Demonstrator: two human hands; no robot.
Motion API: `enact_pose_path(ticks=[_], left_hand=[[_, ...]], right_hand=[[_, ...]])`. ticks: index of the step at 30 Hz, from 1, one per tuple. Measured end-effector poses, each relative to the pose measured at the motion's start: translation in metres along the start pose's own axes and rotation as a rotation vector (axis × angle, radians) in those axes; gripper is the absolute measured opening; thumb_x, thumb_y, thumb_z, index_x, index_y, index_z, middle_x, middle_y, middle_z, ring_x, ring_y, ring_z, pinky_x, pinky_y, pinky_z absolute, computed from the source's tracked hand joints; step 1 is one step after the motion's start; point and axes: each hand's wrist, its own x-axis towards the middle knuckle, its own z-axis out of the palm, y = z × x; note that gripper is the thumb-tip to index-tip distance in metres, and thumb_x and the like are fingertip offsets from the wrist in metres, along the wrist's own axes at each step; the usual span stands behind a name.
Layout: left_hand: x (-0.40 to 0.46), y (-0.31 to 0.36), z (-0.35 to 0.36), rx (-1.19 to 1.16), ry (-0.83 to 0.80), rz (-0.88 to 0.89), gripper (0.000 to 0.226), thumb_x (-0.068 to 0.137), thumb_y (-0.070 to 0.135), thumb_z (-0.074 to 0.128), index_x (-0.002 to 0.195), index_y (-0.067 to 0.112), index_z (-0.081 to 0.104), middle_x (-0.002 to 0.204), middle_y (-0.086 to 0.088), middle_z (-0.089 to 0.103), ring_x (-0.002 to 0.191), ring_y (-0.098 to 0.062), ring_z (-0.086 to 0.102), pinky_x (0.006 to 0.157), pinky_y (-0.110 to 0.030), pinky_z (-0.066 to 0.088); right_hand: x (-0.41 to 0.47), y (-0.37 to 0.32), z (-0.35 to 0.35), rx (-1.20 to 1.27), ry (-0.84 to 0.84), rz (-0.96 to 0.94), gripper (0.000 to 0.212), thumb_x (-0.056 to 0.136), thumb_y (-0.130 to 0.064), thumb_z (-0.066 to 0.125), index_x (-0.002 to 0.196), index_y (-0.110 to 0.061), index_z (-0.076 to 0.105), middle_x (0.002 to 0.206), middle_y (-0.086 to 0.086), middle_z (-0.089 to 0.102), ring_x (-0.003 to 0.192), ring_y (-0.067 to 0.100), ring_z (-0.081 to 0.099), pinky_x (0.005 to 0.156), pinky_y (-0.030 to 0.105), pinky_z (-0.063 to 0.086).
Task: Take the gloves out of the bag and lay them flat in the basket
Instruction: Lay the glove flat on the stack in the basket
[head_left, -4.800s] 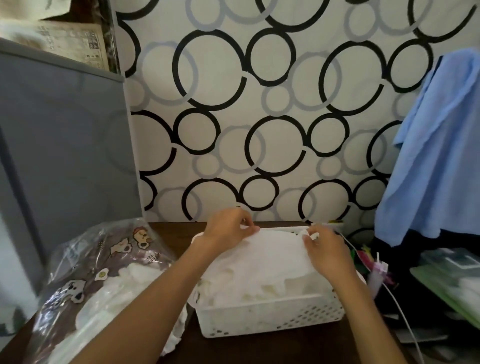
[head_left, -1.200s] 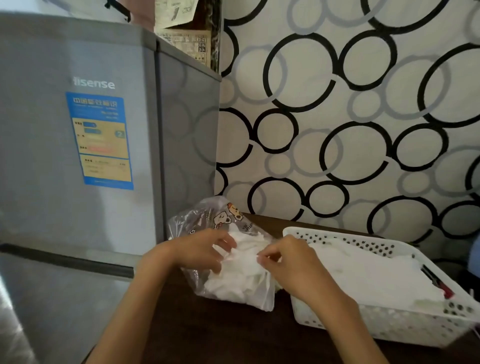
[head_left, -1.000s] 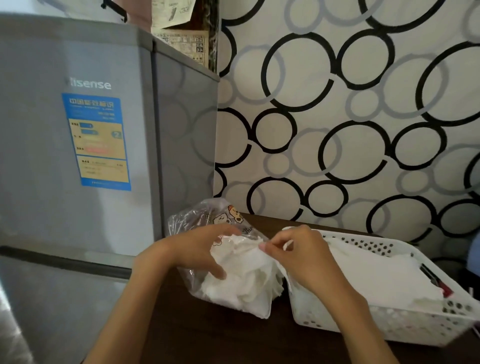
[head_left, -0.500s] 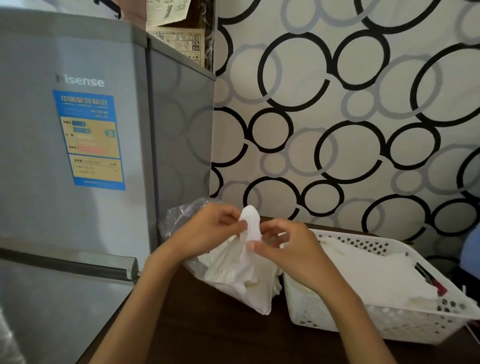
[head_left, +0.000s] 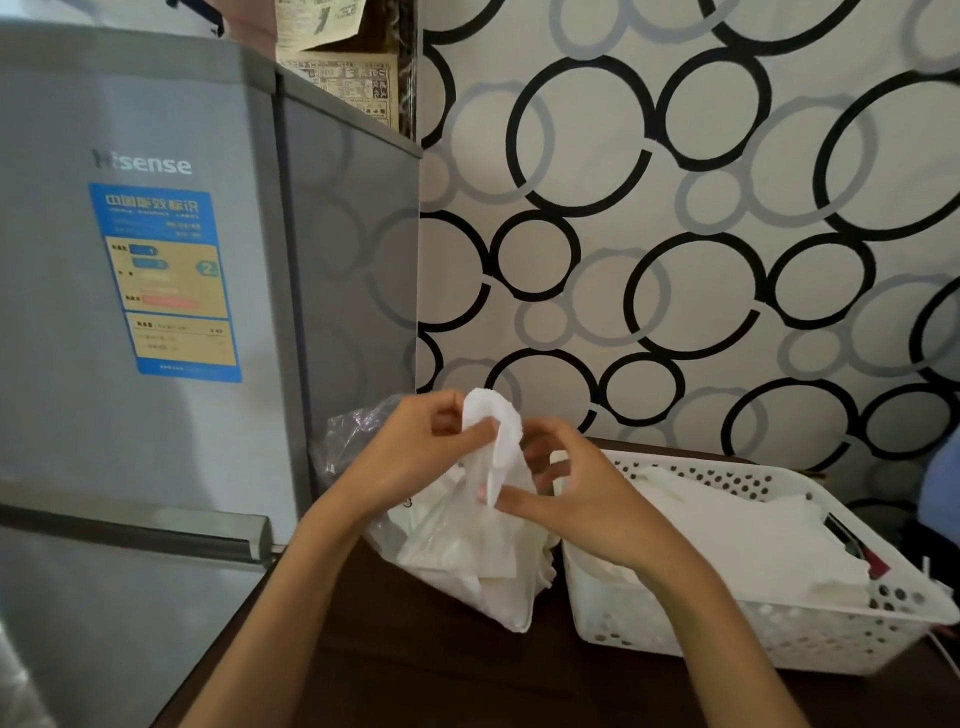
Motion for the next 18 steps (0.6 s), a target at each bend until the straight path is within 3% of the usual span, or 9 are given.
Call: enact_pose_path(ticks=[3,5,9,13,16,18], left_hand=[[0.000,0.006,0.008,-0.063,0.031,0.023,0.007,0.088,0.016,0.065,0.082,0.012,0.064,0.076,0.005,0.073,0.070,-0.004,0.068,0.061,-0.014,0.051],[0.001,0.004,0.008,-0.024,0.010,0.032,0.009,0.085,0.016,0.069,0.090,0.016,0.062,0.087,0.003,0.072,0.077,-0.004,0.067,0.066,-0.014,0.053],[-0.002,-0.011,0.008,0.296,-0.282,-0.041,0.052,0.069,0.031,0.083,0.112,0.030,0.054,0.109,0.017,0.059,0.099,0.003,0.057,0.084,-0.016,0.048],[-0.003,-0.026,0.013,0.538,-0.318,-0.077,0.052,0.069,0.026,0.083,0.110,0.034,0.052,0.112,0.019,0.052,0.105,-0.006,0.050,0.093,-0.032,0.045],[-0.004,-0.028,0.013,0.581,-0.359,-0.109,0.050,0.071,0.027,0.081,0.107,0.039,0.048,0.112,0.022,0.047,0.108,-0.007,0.049,0.097,-0.034,0.044],[-0.004,-0.028,0.012,0.577,-0.363,-0.116,0.050,0.072,0.027,0.081,0.111,0.037,0.051,0.112,0.022,0.047,0.108,-0.007,0.049,0.097,-0.034,0.044]], right_hand=[[0.003,0.005,0.001,-0.050,0.094,-0.012,0.031,0.080,-0.034,0.072,0.109,-0.025,0.064,0.103,-0.015,0.063,0.093,0.004,0.058,0.079,0.021,0.049],[0.003,0.006,-0.001,0.131,0.146,0.036,0.007,0.086,-0.027,0.066,0.090,-0.024,0.071,0.089,-0.009,0.071,0.086,0.007,0.064,0.081,0.026,0.053],[0.003,0.007,-0.008,0.257,0.183,0.075,0.006,0.087,-0.025,0.064,0.085,-0.025,0.070,0.082,-0.009,0.071,0.078,0.003,0.064,0.062,0.016,0.049],[0.003,0.011,-0.019,0.315,0.312,0.085,0.008,0.091,-0.021,0.060,0.091,-0.025,0.067,0.084,-0.011,0.068,0.077,0.002,0.062,0.055,0.010,0.041],[0.001,0.011,-0.034,0.318,0.344,0.095,0.016,0.091,-0.015,0.055,0.096,-0.025,0.066,0.089,-0.006,0.069,0.083,0.008,0.063,0.060,0.020,0.046],[0.000,0.013,-0.040,0.356,0.368,0.090,0.018,0.090,-0.013,0.055,0.090,-0.028,0.066,0.086,-0.003,0.070,0.086,0.015,0.064,0.073,0.028,0.052]])
